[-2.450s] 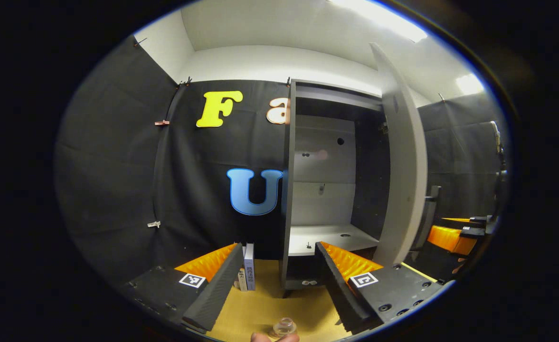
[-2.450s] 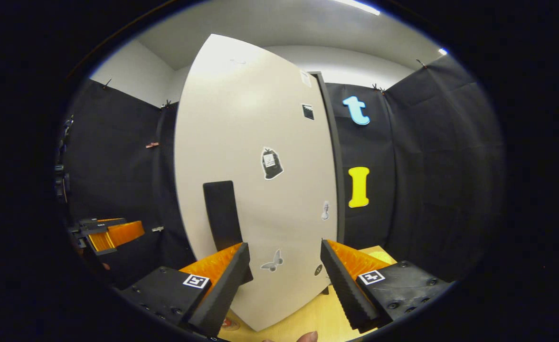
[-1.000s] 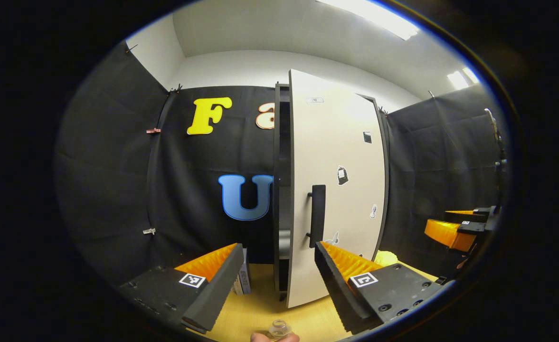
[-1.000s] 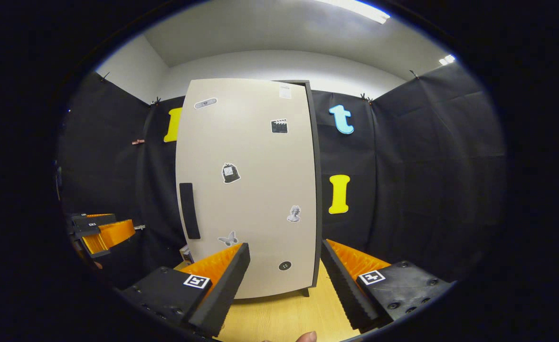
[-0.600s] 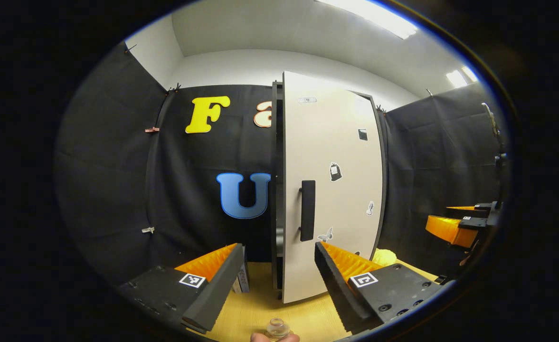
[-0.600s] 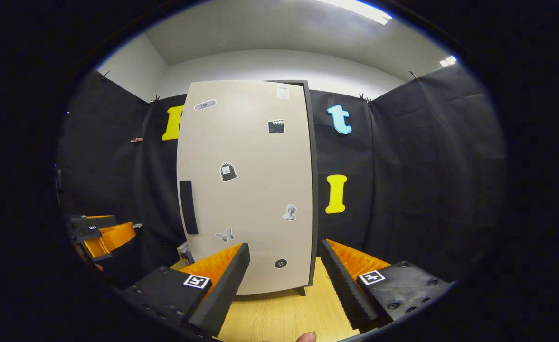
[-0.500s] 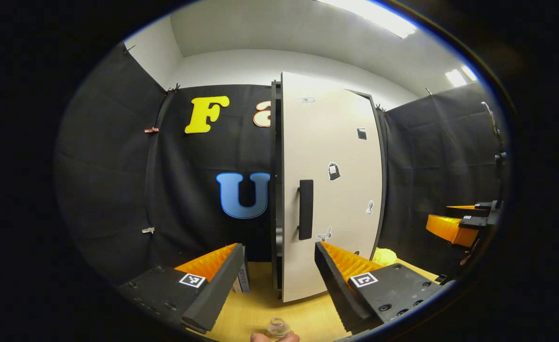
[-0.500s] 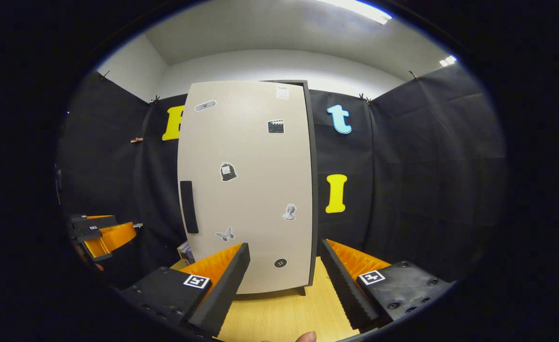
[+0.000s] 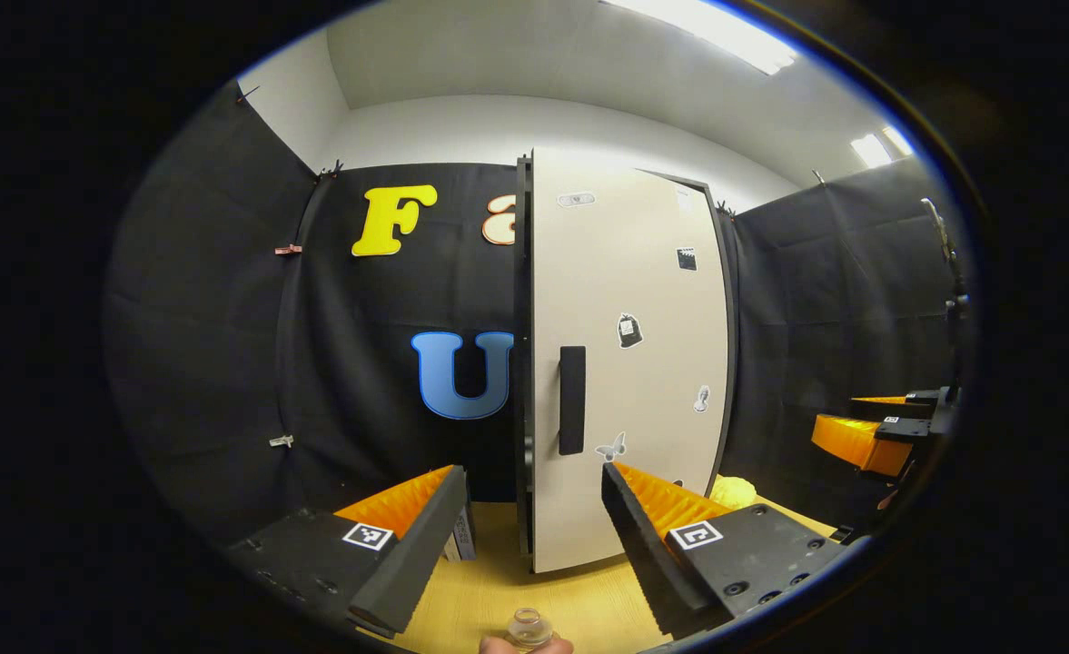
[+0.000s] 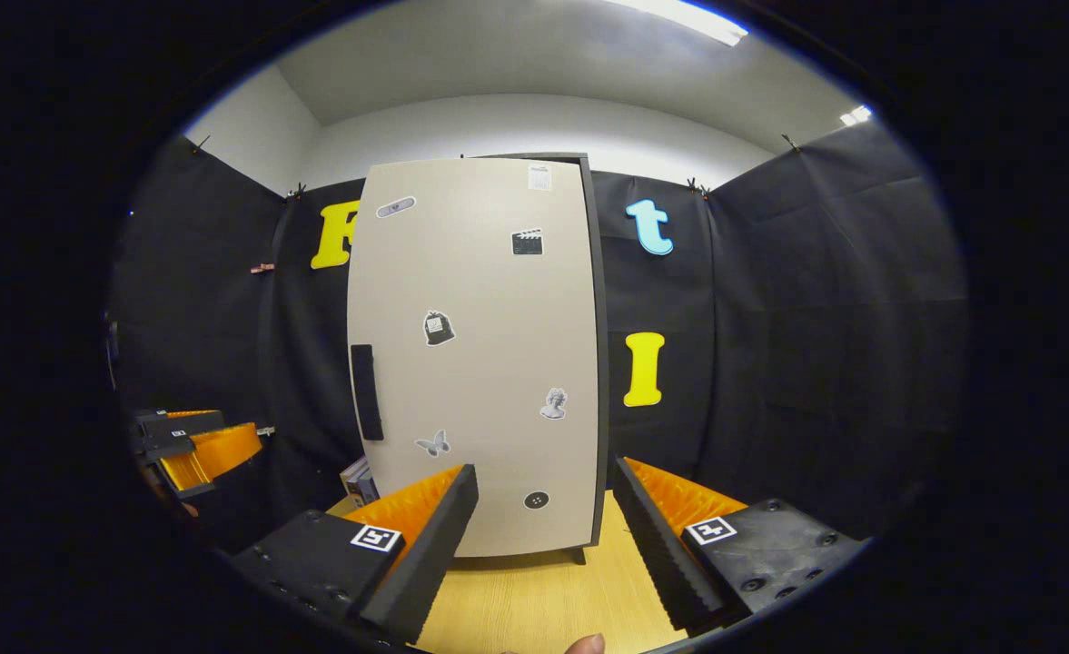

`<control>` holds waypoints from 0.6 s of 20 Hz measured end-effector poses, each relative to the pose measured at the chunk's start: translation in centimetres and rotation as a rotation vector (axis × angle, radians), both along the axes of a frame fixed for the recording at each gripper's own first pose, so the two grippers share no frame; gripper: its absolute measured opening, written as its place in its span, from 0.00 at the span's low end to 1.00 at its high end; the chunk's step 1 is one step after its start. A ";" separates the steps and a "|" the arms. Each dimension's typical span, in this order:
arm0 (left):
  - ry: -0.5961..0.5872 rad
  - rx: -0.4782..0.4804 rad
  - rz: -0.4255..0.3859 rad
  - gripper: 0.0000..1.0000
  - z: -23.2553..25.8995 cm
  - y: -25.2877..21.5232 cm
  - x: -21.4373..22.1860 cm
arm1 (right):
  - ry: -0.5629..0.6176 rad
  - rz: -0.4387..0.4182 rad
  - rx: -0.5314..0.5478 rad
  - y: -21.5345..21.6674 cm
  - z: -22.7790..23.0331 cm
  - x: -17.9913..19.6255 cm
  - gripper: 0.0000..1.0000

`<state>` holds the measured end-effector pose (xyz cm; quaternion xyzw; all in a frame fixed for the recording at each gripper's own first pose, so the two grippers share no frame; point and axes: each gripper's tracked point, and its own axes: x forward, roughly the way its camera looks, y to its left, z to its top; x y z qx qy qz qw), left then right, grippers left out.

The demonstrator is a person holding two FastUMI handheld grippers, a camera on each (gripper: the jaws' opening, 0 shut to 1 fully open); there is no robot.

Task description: Open the cabinet door with the right hand, grasp the bottle in the cabinet with the left hand and place it on the coaster, then close the cabinet door with the right hand.

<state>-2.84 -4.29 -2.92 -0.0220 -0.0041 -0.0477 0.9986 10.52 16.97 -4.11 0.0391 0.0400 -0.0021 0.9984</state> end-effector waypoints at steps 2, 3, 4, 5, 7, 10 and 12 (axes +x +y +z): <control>0.003 0.000 0.000 0.95 -0.1 0.1 0.0 | 0.004 -0.001 -0.001 0.0 -0.1 -0.1 0.98; 0.004 0.000 0.000 0.95 -0.2 0.0 0.0 | 0.005 0.000 0.001 0.0 0.0 -0.2 0.98; 0.003 0.000 0.000 0.94 -0.1 0.0 -0.1 | 0.006 0.000 0.002 0.0 -0.1 -0.2 0.98; 0.000 0.000 0.000 0.94 0.0 0.0 -0.1 | 0.007 0.000 0.002 0.0 -0.1 -0.1 0.98; -0.003 0.000 -0.002 0.94 0.1 0.0 -0.1 | 0.009 0.000 0.001 0.1 -0.1 -0.2 0.98; -0.001 0.001 -0.003 0.95 -0.1 -0.2 -0.1 | 0.009 0.003 -0.001 0.1 -0.1 -0.2 0.98; 0.001 0.002 -0.003 0.95 -0.1 -0.2 -0.1 | 0.009 -0.001 -0.004 0.0 -0.1 -0.3 0.97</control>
